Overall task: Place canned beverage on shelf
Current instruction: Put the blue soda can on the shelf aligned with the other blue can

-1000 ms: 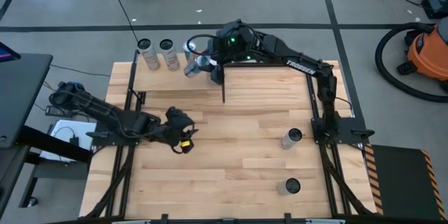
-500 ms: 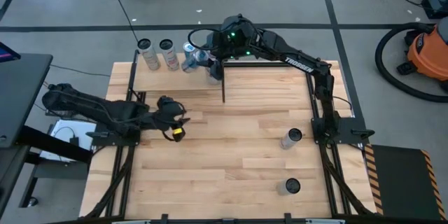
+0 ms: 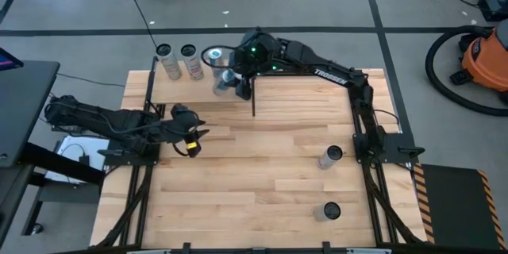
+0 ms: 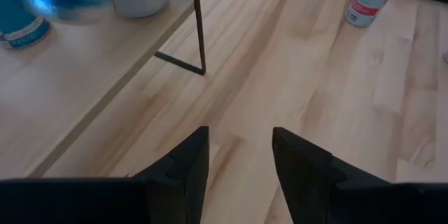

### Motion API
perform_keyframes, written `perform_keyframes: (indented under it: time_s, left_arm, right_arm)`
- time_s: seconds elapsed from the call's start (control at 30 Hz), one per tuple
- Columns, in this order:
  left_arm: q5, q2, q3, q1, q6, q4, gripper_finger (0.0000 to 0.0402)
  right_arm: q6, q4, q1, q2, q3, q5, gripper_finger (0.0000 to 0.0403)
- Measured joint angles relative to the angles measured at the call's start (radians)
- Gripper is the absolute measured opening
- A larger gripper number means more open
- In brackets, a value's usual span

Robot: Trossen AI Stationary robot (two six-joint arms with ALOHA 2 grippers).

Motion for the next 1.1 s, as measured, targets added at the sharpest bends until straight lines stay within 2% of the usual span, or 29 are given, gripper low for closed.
perform_keyframes:
  time_s: [0.23,0.43,0.6,0.8,1.1]
  left_arm:
    - [-0.035,0.001,0.0,0.043,0.133,0.066,0.0157]
    - [-0.042,0.001,-0.001,0.187,0.27,0.108,0.0157]
    - [-0.039,0.001,-0.001,0.301,0.308,0.137,0.0157]
    - [0.129,0.022,-0.002,0.395,0.332,0.159,0.0157]
    - [0.133,0.083,-0.001,0.443,0.365,0.167,0.0153]
  right_arm:
    - [-0.012,0.037,-0.004,0.039,0.0,0.026,0.0252]
    - [-0.04,0.03,-0.008,0.05,0.0,0.001,0.0252]
    - [-0.046,0.028,-0.009,0.048,0.0,-0.008,0.0252]
    - [-0.062,0.009,-0.008,0.047,0.0,-0.012,0.0252]
    - [-0.064,0.008,-0.007,0.046,0.0,-0.029,0.0253]
